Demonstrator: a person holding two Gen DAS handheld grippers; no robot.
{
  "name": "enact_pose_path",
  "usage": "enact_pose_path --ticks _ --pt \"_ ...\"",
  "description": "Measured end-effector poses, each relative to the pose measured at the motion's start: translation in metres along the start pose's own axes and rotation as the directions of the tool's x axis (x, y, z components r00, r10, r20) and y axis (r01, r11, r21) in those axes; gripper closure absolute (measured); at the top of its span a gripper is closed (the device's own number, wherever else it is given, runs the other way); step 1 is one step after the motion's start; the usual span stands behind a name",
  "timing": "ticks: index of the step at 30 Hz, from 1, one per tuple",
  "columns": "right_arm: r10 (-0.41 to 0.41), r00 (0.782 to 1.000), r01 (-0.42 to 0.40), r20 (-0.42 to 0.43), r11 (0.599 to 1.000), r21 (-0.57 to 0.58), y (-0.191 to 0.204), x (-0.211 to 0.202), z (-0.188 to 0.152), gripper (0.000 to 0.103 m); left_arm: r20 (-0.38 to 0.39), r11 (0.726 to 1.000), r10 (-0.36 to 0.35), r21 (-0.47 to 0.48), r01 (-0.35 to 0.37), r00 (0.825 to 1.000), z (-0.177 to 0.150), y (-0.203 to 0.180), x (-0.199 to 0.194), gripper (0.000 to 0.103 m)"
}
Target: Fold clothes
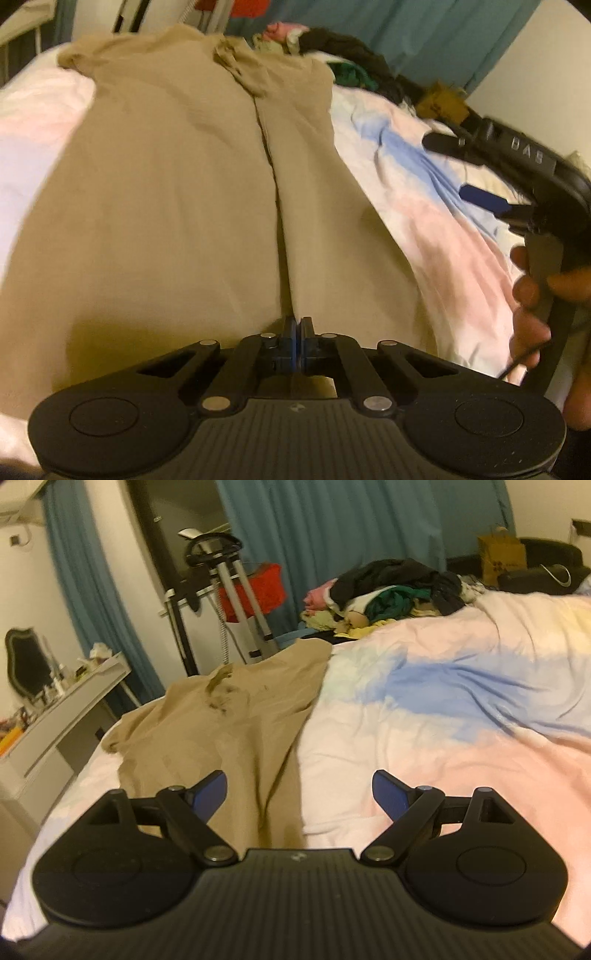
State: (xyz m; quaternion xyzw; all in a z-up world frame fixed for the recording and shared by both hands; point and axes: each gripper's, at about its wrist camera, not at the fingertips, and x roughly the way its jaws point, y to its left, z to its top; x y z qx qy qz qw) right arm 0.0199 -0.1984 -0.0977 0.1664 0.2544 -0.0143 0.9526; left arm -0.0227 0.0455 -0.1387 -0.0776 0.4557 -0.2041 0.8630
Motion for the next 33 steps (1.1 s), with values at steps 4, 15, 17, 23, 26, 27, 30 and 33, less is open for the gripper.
enact_pose_path --ticks 4,15,17,23,26,27,30,33 --pt "-0.006 1.000 0.007 0.009 0.999 -0.043 0.010 -0.003 -0.004 0.016 0.036 0.997 0.069 0.025 -0.070 0.997 -0.005 -0.003 -0.006 0.101" --pt "0.010 0.997 -0.005 0.072 0.998 -0.066 0.011 -0.019 0.003 0.016 0.328 0.978 0.108 0.134 -0.160 0.939 0.064 -0.037 -0.069 0.011" --pt "0.010 0.998 -0.005 0.066 0.997 -0.083 0.013 -0.014 0.006 0.016 0.370 0.978 0.082 0.151 -0.147 0.925 0.082 -0.033 -0.082 0.000" --pt "0.050 0.998 -0.055 -0.031 0.977 -0.205 0.050 0.034 0.019 0.016 0.427 0.985 0.141 0.033 -0.172 0.893 0.099 0.027 -0.088 0.001" --pt "0.096 0.992 -0.116 -0.078 0.946 -0.303 0.090 0.080 0.024 0.016 0.385 0.988 0.153 -0.033 -0.152 0.910 0.103 0.075 -0.081 0.004" --pt "0.111 0.989 -0.137 -0.096 0.931 -0.339 0.106 0.100 0.024 0.016 0.378 0.984 0.180 -0.074 -0.164 0.908 0.106 0.090 -0.080 0.004" --pt "0.161 0.975 -0.213 -0.154 0.881 -0.422 0.160 0.159 0.021 0.016 0.367 0.969 0.228 -0.175 -0.174 0.902 0.113 0.128 -0.080 0.004" --pt "0.211 0.957 -0.281 -0.202 0.850 -0.446 0.214 0.211 0.020 0.016 0.380 0.958 0.264 -0.210 -0.196 0.886 0.118 0.150 -0.080 0.004"
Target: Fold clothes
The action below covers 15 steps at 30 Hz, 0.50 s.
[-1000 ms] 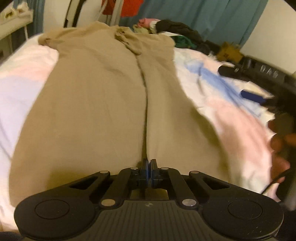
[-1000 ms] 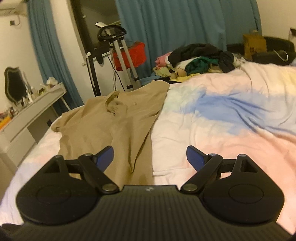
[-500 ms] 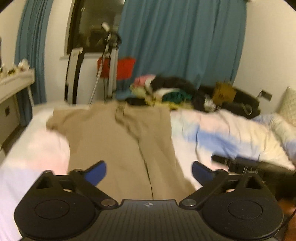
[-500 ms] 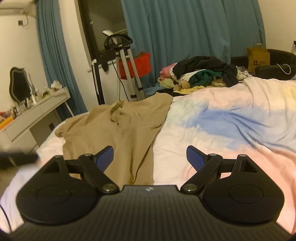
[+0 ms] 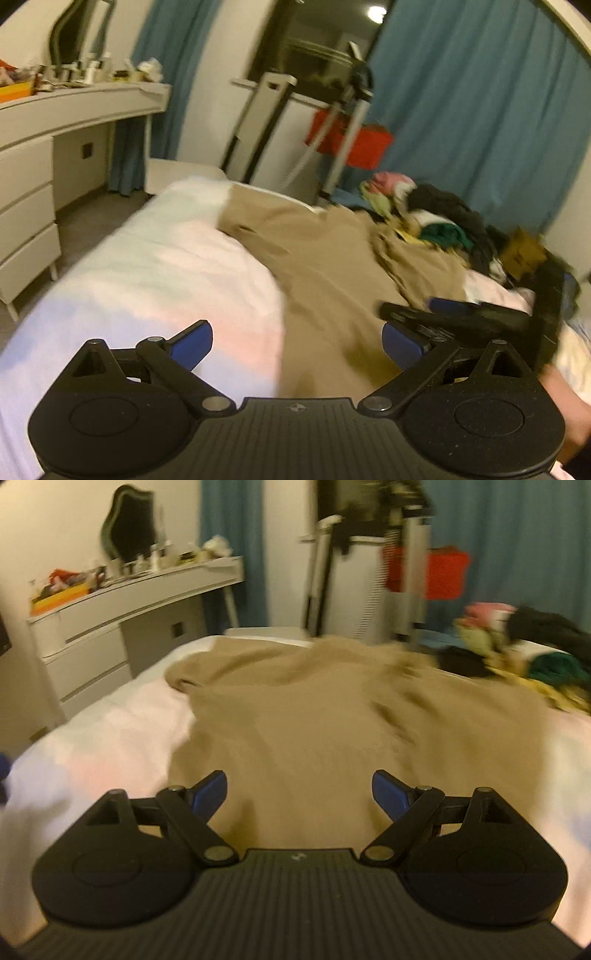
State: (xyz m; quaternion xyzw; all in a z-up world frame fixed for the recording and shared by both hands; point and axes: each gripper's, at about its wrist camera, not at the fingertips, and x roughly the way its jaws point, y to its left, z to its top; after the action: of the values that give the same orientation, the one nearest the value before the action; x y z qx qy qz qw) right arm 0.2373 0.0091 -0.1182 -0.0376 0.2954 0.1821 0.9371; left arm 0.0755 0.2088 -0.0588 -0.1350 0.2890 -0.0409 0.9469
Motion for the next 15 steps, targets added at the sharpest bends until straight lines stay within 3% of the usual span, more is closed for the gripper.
enact_pose_path --ticks 6,8,11,14,15 --pt "0.113 0.994 -0.113 -0.006 0.990 -0.082 0.056 0.101 0.057 0.017 0.010 0.986 0.148 -0.073 -0.147 0.989 0.002 0.048 0.019 0.003" --pt "0.158 0.987 -0.158 -0.005 0.984 -0.085 0.065 0.121 0.066 0.017 0.004 0.970 0.220 -0.105 -0.218 0.976 0.000 0.063 0.027 0.003" --pt "0.223 0.975 -0.224 -0.016 0.967 -0.123 0.081 0.144 0.074 0.017 -0.015 0.955 0.258 -0.146 -0.258 0.966 0.000 0.075 0.039 0.004" --pt "0.177 0.983 -0.182 -0.042 0.963 -0.197 0.098 0.159 0.074 0.017 -0.035 0.943 0.292 -0.158 -0.294 0.956 -0.003 0.072 0.048 0.004" --pt "0.145 0.988 -0.151 -0.047 0.965 -0.215 0.101 0.161 0.073 0.030 -0.038 0.937 0.302 -0.172 -0.304 0.952 -0.006 0.068 0.049 0.004"
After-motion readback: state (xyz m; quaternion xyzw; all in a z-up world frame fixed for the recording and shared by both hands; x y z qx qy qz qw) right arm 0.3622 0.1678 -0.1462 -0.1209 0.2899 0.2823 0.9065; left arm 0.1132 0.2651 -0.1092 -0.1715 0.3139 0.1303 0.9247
